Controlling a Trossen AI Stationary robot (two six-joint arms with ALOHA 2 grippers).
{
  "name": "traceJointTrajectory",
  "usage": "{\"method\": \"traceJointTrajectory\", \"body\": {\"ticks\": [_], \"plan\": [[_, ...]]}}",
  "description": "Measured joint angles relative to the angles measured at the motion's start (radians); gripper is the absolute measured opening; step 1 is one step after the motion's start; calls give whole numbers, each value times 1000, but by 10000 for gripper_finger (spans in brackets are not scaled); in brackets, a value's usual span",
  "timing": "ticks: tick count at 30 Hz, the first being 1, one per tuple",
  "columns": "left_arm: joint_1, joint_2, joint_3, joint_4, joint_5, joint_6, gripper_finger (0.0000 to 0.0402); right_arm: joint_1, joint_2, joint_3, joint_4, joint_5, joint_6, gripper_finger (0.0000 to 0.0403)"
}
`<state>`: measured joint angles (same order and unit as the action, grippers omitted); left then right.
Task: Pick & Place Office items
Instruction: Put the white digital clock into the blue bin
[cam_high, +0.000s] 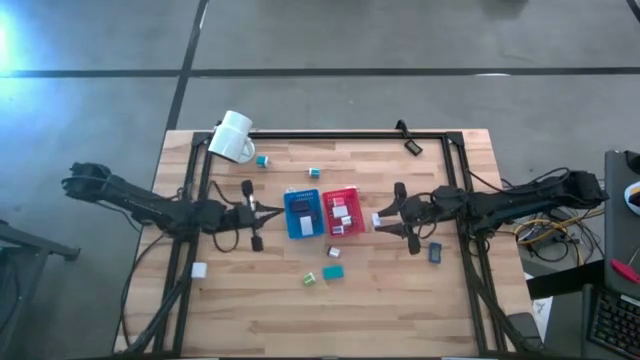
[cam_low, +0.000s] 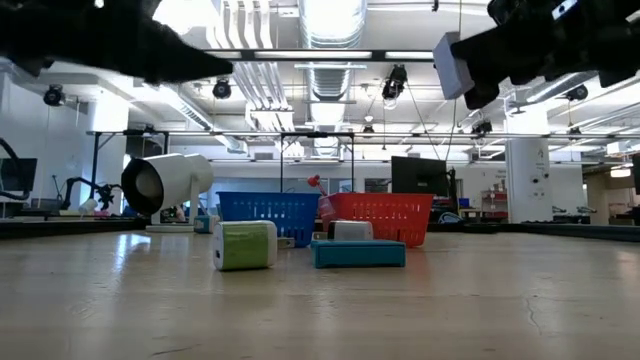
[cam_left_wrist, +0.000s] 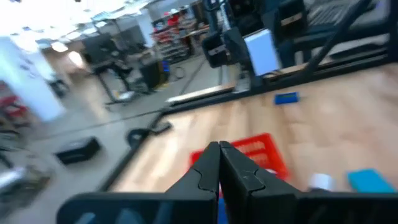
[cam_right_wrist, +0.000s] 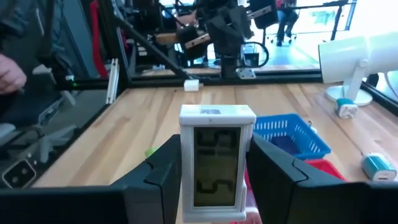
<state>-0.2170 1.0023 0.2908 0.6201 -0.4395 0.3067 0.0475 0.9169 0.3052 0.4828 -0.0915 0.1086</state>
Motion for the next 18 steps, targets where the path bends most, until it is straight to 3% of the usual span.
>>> {"method": "traceJointTrajectory", "body": {"ticks": [10, 14, 18], "plan": [[-92, 302, 320, -109, -312, 374, 12, 0, 21, 132, -117, -47, 26, 139], [-117, 409, 469, -159, -339, 460, 42, -3, 27, 187, -154, -78, 27, 139], [-139, 481, 609, -243, -309, 534, 104, -13, 36, 235, -151, -210, 45, 139]]}}
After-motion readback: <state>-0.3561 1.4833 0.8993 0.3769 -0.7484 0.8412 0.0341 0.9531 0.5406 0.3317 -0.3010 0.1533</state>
